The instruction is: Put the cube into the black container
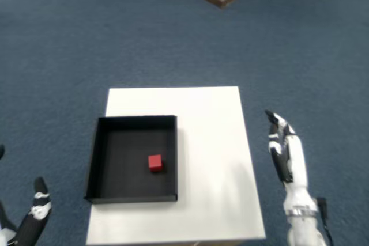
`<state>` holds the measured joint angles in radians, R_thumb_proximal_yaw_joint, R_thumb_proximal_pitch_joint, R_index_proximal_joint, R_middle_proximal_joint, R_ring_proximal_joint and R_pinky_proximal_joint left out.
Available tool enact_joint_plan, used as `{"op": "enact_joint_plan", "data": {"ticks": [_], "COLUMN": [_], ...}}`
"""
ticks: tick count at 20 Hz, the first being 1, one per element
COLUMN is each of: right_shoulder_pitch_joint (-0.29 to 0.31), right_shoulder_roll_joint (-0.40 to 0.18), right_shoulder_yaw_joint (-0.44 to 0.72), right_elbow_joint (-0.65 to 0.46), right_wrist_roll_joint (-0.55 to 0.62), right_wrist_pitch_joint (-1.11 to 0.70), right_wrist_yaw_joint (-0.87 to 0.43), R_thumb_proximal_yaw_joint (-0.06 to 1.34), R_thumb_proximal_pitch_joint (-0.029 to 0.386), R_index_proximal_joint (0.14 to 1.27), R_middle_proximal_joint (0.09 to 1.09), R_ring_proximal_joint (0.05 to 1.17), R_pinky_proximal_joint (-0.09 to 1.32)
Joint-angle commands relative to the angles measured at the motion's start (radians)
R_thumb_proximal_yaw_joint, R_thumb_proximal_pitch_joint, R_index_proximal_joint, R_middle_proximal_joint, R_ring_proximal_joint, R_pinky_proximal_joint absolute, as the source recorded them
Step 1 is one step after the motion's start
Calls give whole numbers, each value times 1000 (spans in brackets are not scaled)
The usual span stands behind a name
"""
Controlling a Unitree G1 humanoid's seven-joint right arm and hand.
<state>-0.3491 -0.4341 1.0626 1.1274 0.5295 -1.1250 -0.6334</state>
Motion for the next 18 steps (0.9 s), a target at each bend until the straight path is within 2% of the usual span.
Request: {"op": "enact_joint_plan", "data": {"ticks": [1, 12, 18], "right_shoulder_pitch_joint": [-20, 69, 89], "right_shoulder_roll_joint": [-7, 56, 94], "right_shoulder_yaw_joint": [-34, -73, -99], "right_elbow_joint": [12, 140, 170], "right_wrist_roll_joint": [46, 148, 193], "right_wrist_pitch_joint": [-110, -206, -240], "right_wrist_yaw_joint": [35, 165, 225], "R_thumb_proximal_yaw_joint": [-4, -4, -3], "R_thumb_proximal_pitch_joint": [301, 316, 319], "R_index_proximal_joint": [322, 311, 313], "R_middle_proximal_joint": [259, 271, 283], "R_ring_proximal_joint": [263, 284, 289], "R_pinky_proximal_joint": [55, 63, 55]}}
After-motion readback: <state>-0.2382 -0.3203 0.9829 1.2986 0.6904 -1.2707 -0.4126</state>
